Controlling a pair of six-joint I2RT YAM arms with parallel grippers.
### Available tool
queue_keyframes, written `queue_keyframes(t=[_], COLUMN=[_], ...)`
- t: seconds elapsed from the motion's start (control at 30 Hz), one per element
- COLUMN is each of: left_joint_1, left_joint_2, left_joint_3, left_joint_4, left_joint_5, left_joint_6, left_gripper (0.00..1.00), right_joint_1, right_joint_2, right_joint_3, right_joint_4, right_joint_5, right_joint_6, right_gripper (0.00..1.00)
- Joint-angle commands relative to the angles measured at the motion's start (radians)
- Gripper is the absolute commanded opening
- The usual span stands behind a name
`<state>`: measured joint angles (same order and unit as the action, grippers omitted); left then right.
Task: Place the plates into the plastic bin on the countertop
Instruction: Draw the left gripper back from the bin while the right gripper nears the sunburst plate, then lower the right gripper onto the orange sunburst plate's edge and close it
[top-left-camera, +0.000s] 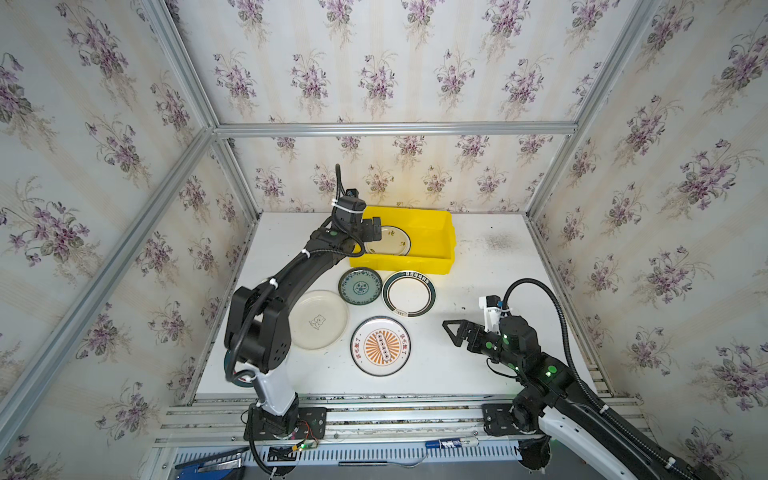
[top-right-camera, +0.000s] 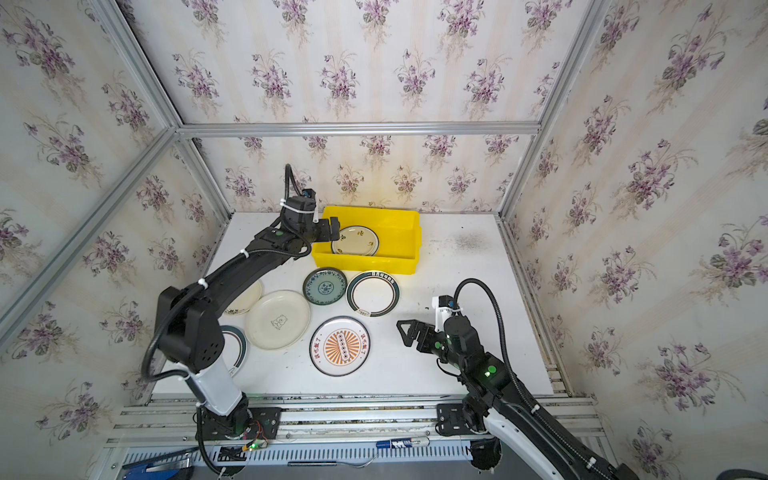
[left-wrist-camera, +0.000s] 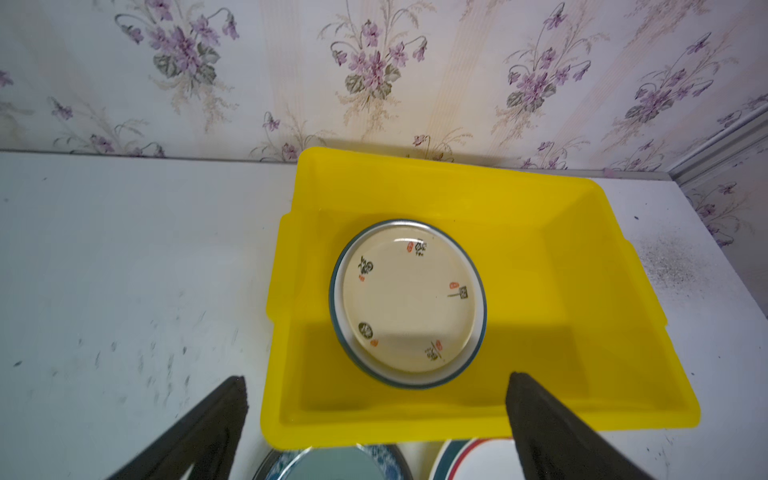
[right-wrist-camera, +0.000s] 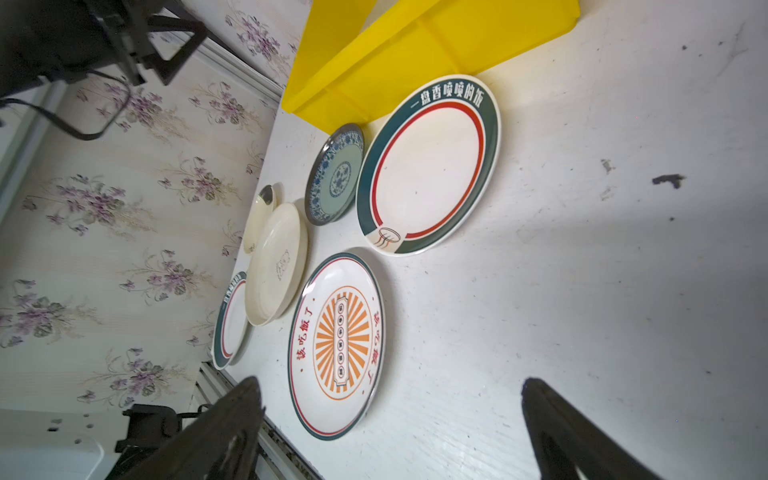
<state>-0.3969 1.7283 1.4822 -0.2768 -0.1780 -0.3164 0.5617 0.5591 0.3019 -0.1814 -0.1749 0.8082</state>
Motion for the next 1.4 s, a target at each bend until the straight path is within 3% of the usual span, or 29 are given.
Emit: queue_keyframes(t=[0.0, 0.3, 0.47, 0.57, 0.73, 0.9, 1.03, 1.17, 1.37], left_joint_1=[0.0, -0.003, -0.002, 0.0, 0.003, 0.004, 0.004, 0.004, 0.007], left_joint_2=[-0.117, -0.509, -0.785, -0.881, -0.948, -0.969, -0.976, -1.027, -1.094], left_joint_3=[-0.133, -0.525, -0.725, -0.814, -0.899, -0.957, -0.998, -1.045, -1.092], left_joint_4=[0.039, 0.056, 0.047, 0.044, 0.042, 0.055, 0.103, 0.103, 0.103], left_joint_5=[-0.042, -0.031, -0.041, -0.029, 0.033, 0.115, 0.232, 0.241, 0.199], left_joint_6=[-0.067, -0.135, -0.168, -0.205, -0.246, -0.286, -0.267, -0.277, -0.261], left_gripper=[1.0, 1.0, 1.0, 1.0, 1.0, 1.0, 1.0, 1.0, 1.0], right_joint_1=[0.0, 0.013, 0.086, 0.125, 0.198, 0.211, 0.22, 0.234, 0.252], right_joint_2=[0.056, 0.272, 0.308, 0.337, 0.42, 0.536, 0.633, 0.735, 0.845], right_joint_3=[0.052, 0.106, 0.079, 0.044, 0.042, -0.002, 0.034, 0.052, 0.05], right_joint_4=[0.003, 0.021, 0.097, 0.18, 0.249, 0.493, 0.526, 0.615, 0.728], right_joint_5=[-0.026, -0.098, -0.09, -0.085, -0.029, -0.081, -0.093, -0.118, -0.106], right_joint_6=[-0.065, -0.077, -0.046, 0.001, 0.047, 0.138, 0.155, 0.194, 0.245], right_gripper=[0.99, 0.96, 0.95, 0.95, 0.95, 0.85, 0.81, 0.76, 0.61])
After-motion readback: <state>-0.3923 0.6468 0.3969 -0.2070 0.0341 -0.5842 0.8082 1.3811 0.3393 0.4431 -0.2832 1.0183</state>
